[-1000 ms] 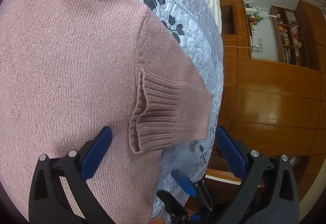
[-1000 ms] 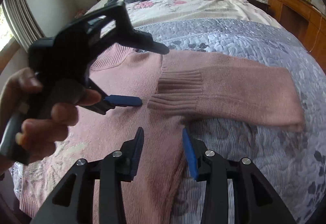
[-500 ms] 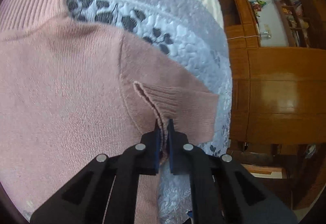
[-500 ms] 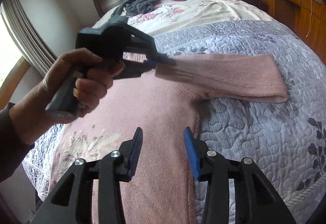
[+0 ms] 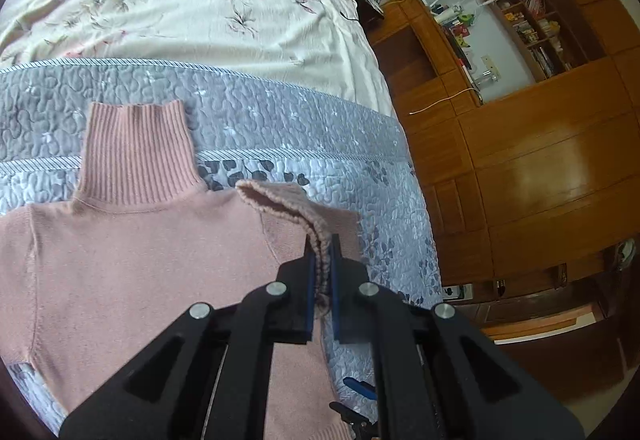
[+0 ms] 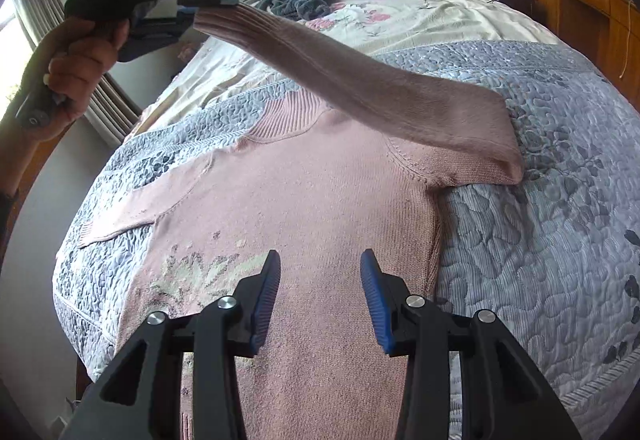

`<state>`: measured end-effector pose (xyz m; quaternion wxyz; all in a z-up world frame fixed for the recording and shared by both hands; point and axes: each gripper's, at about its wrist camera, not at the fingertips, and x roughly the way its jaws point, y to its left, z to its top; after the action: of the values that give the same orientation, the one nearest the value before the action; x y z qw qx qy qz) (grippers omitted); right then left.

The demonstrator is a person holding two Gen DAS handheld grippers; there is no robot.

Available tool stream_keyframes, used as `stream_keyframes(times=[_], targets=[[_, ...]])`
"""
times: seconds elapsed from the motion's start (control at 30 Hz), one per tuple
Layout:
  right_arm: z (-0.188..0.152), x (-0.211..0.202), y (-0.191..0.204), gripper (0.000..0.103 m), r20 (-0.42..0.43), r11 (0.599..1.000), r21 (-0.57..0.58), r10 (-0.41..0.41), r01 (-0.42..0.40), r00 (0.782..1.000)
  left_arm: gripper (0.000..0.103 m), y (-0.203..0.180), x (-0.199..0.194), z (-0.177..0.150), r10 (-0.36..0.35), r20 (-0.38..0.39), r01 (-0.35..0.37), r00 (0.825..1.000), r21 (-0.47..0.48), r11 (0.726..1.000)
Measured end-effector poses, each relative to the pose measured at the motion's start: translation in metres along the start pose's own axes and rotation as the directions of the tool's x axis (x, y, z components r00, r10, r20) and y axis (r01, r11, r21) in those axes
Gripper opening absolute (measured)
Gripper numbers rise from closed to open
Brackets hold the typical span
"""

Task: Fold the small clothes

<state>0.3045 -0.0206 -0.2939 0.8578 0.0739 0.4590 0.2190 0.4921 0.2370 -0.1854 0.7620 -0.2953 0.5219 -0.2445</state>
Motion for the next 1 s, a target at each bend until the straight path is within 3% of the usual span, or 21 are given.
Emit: stream_keyframes(times=[0.57,0.77,1.0], targets=[[-0.010,0.016,0.018,0.042,-0.047,1.000,-0.025,0.012,-0.013,0.999,0.004,0.120,-0.083,-0.016,0.116,0.035,-0.110,0.993,-0.141,0.984],[-0.015,0.025,0.022,0.042,-0.065,0.999,-0.027,0.014,-0.016,0.998,0.004,0.176,-0.087,-0.029,0.148,0.015,-0.142,0.989,-0.209,0.967],[-0.015,0.033,0.026,0.042,-0.077,1.000,-0.023,0.015,-0.017,0.997,0.004,0.257,-0.066,-0.054,0.181,-0.042,-0.185,0.983,-0.329,0.926]])
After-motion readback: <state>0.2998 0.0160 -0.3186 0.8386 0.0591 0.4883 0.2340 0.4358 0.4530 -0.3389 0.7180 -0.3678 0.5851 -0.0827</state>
